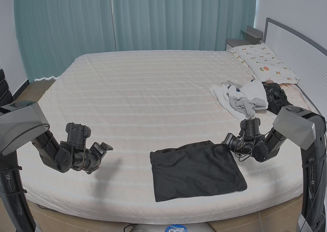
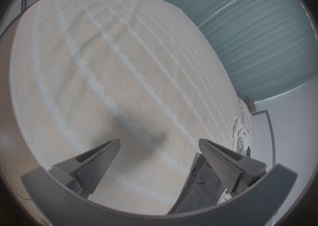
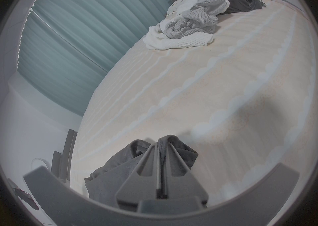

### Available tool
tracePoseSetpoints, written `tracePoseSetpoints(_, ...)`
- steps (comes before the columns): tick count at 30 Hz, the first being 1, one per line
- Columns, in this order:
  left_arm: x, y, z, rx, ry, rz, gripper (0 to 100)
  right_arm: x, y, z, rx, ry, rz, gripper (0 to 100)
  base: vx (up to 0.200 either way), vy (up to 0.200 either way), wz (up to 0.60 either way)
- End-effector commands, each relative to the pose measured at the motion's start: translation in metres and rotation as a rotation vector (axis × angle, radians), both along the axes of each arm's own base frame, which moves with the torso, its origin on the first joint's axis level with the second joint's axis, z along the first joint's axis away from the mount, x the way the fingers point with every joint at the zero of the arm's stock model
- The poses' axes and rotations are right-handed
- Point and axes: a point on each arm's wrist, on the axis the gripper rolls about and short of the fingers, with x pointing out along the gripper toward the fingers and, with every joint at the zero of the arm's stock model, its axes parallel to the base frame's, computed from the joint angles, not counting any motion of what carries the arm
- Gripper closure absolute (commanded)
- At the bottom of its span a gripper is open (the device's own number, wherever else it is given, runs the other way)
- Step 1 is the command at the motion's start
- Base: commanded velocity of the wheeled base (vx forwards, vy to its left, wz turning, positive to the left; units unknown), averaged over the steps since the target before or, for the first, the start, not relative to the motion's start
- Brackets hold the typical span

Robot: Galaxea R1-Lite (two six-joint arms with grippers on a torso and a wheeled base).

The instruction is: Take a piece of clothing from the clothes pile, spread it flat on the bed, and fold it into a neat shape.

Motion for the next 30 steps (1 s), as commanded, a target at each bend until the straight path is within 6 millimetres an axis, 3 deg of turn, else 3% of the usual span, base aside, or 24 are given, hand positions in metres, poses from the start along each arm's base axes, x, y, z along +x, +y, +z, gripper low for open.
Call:
tracePoseSetpoints(1,0.000,0.000,0.000,0.000,0.001,0.000,0,0.002,-0.002,0.002,0.006,-0.009,-0.008,100,0.000,0.000,0.00)
tracePoseSetpoints(19,0.000,0.000,-0.001,0.000,0.002,0.000,0,0.013,-0.013,0.000,0.050,-0.023,-0.072,100,0.000,0.000,0.00)
tracePoseSetpoints(20,0.000,0.000,-0.001,0.000,0.002,0.000,0,0.012,-0.013,-0.001,0.049,-0.020,-0.072,0,0.000,0.000,0.00)
tracePoseSetpoints(24,0.000,0.000,-0.001,0.000,0.002,0.000,0,0.009,-0.014,-0.002,0.042,-0.013,-0.069,0,0.000,0.000,0.00)
tracePoseSetpoints(30,0.000,0.000,-0.001,0.000,0.002,0.000,0,0.005,-0.024,0.012,0.043,-0.091,-0.077,0,0.000,0.000,0.00)
